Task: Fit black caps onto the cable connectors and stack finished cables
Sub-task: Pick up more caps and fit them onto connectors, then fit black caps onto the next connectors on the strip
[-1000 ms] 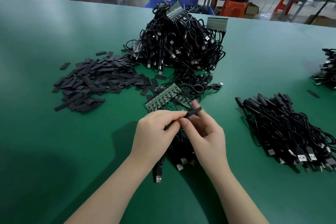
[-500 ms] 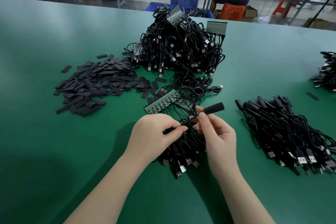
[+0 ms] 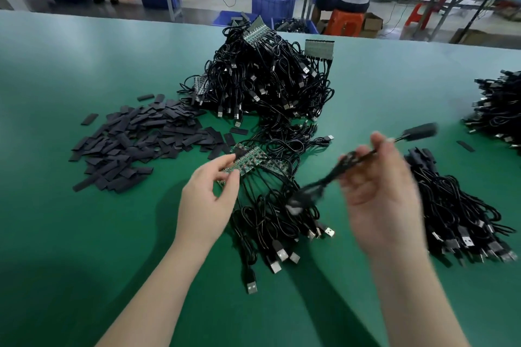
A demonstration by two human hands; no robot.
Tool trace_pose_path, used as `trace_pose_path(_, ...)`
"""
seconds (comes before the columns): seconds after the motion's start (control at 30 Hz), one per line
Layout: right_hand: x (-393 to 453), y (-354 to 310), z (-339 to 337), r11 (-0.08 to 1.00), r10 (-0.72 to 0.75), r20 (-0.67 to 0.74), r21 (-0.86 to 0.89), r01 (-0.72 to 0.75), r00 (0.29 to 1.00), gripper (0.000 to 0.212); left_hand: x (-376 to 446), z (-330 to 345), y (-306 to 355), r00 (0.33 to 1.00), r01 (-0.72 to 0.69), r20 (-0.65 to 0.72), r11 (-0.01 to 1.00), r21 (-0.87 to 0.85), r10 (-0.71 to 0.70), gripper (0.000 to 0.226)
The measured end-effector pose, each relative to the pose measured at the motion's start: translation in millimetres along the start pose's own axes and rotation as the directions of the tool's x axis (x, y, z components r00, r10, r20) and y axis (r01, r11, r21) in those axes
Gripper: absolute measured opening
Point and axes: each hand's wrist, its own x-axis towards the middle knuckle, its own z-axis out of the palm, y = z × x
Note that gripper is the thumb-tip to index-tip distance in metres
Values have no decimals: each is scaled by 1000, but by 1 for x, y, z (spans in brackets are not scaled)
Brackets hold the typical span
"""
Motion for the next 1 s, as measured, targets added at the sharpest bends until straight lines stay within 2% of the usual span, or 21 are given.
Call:
trace_pose_path(0.07, 8, -31, -19, 952, -216, -83, -238, 191, 973, 17, 0, 2, -5, 999, 3, 34, 987, 163, -8, 30)
trace_pose_path(0.1, 13, -47, -31, 870, -325, -108, -422, 253, 939, 19, 0, 4, -7, 999, -1, 52, 975, 222, -11, 32)
trace_pose_path(0.17, 25, -78, -59, 577, -465, -94, -787, 220, 880, 28, 0, 6, -8, 997, -8, 81, 953, 303, -17, 35)
trace_pose_path(0.23, 45, -97, -88, 213, -506, -46, -974, 72, 861, 34, 0, 7, -8, 994, -2, 100, 943, 331, -33, 37)
trace_pose_path(0.33, 78, -92, -114, -188, -435, -39, -973, -133, 900, 35, -1, 9, -8, 991, 1, 123, 943, 333, -45, 36)
trace_pose_path(0.4, 88, -72, -120, -386, -201, -182, -888, -248, 963, 38, -2, 10, -8, 991, -7, 130, 946, 325, -37, 35)
trace_pose_path(0.43, 87, -62, -121, -456, -83, -293, -839, -298, 952, 46, -3, 10, -8, 991, -11, 132, 947, 320, -33, 35)
trace_pose_path(0.47, 85, -54, -121, -501, -27, -371, -799, -334, 928, 52, -4, 10, -8, 991, -14, 132, 949, 315, -29, 34)
trace_pose_path(0.5, 84, -48, -123, -526, -24, -391, -778, -345, 920, 56, -4, 10, -8, 991, -16, 132, 949, 315, -27, 34)
trace_pose_path(0.63, 77, -40, -125, -551, -182, -254, -773, -313, 950, 59, -6, 11, -10, 991, -25, 130, 946, 324, -18, 33)
trace_pose_path(0.7, 76, -36, -123, -551, -120, -267, -783, -288, 956, 61, -5, 10, -10, 993, -33, 117, 944, 330, -6, 33)
trace_pose_path(0.77, 76, -33, -125, -612, -26, -326, -742, -273, 945, 63, -5, 11, -10, 995, -41, 99, 930, 365, 5, 36)
trace_pose_path(0.87, 80, -37, -117, -588, -21, -353, -752, -297, 936, 63, -3, 12, -14, 991, 43, 88, 860, 508, -101, 51)
trace_pose_path(0.9, 79, -36, -110, -579, -67, -297, -766, -280, 952, 60, -1, 13, -16, 982, 87, 91, 823, 562, -166, 58)
trace_pose_path(0.93, 77, -34, -102, -561, -127, -180, -798, -221, 975, 58, 0, 14, -19, 971, 118, 98, 790, 602, -219, 63)
trace_pose_path(1.0, 65, -21, -78, -450, -186, 102, -893, 7, 977, 51, 5, 15, -23, 963, 131, 104, 773, 621, -248, 66)
